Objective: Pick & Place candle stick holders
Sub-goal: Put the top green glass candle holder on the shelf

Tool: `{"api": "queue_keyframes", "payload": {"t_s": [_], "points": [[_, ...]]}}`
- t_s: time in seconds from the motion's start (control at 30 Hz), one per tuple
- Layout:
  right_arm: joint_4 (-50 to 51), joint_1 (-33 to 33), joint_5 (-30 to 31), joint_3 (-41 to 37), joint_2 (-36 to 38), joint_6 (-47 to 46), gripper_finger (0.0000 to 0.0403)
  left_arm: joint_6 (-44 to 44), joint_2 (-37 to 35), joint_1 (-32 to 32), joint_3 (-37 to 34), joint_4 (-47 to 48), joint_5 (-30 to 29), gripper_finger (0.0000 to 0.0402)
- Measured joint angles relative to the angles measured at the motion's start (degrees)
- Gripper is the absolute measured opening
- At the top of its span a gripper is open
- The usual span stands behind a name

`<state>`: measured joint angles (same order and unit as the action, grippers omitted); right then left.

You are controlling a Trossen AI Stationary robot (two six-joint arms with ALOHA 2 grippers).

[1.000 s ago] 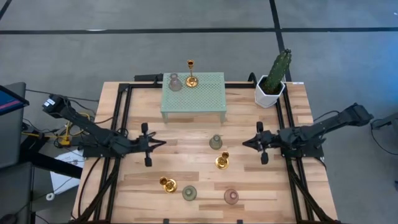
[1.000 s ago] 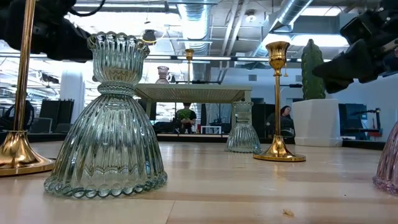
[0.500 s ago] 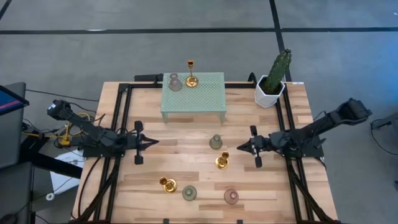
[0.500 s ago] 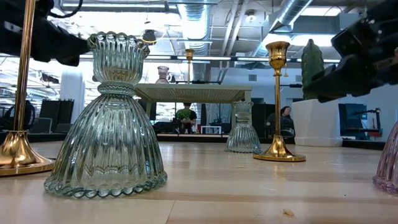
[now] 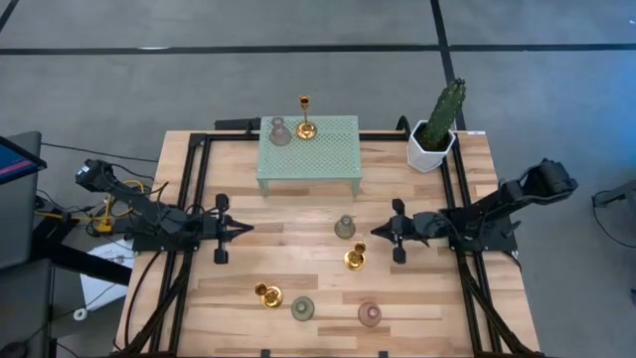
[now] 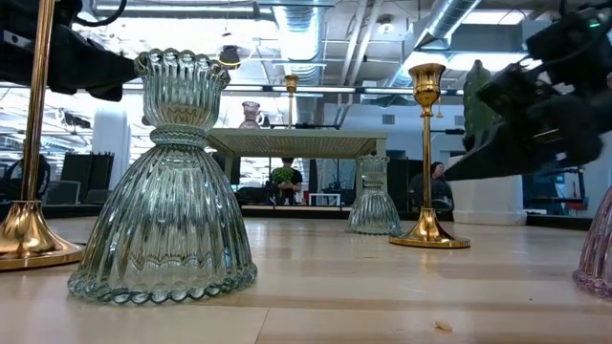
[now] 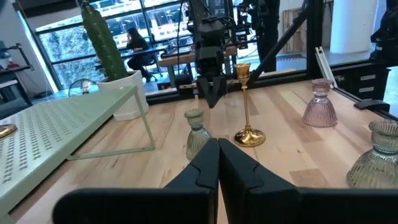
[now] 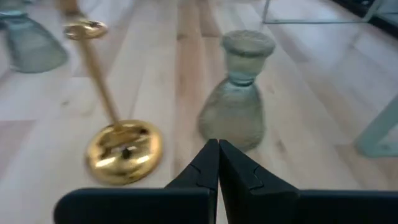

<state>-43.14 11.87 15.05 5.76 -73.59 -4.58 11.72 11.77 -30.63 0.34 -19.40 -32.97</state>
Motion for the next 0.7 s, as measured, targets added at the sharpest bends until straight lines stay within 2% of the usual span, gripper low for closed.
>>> {"api": "queue_keyframes", "payload": {"t_s": [0.2,0.57,0.7], "points": [[0.00,-3.27,-0.17,4.43,-5.23,4.64,0.0052,-0.21,0.00,0.00,0.00,-0.15,0.00,0.0006],[0.40,-6.11,-0.21,12.71,-15.49,3.22,0.0219,-0.23,0.00,0.00,0.02,-0.15,0.00,0.0006],[0.49,-6.11,-1.24,14.53,-16.48,3.20,0.0255,-0.22,0.00,0.00,0.02,-0.15,0.00,0.0006]]}}
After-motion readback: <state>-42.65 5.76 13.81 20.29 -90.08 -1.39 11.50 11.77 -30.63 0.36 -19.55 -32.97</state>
